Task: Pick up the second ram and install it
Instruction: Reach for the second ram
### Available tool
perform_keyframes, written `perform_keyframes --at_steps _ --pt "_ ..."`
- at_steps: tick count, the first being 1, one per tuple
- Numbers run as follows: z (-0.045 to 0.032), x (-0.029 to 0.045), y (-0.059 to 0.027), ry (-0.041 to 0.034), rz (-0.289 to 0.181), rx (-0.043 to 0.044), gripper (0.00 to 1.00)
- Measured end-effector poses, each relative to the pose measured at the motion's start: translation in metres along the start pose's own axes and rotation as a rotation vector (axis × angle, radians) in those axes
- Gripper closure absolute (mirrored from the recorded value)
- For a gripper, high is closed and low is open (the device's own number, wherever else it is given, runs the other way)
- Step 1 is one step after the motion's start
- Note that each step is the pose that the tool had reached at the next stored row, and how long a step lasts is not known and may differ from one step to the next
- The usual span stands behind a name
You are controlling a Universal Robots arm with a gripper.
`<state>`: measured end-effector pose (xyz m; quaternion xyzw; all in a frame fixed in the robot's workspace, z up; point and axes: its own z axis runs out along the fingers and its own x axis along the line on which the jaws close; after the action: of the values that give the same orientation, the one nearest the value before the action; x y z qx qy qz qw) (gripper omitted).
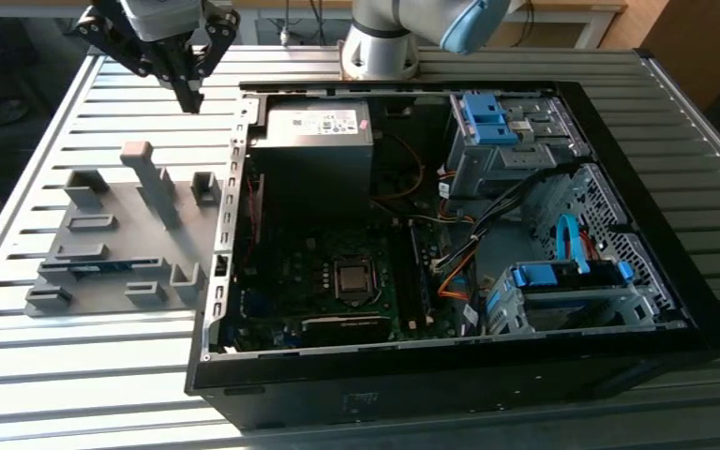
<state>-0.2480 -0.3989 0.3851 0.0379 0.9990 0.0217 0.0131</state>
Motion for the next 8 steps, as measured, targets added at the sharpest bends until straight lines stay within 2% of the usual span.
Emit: perform_keyframes --at_steps 1,2,3,5,8 --pt "0.0 0.0009 -0.0001 0.0 0.0 0.0 0.89" --pt "0.0003 0.0057 -0.0004 0.0 0.0 0.0 0.89" --pt "0.0003 0.0058 -0.0004 0.0001 0.0 0.0 0.89" --pt "0.0006 0.0126 -0.001 0.0 0.0 0.0 0.89" --pt "0.0006 0.013 -0.001 0.0 0.0 0.0 0.89"
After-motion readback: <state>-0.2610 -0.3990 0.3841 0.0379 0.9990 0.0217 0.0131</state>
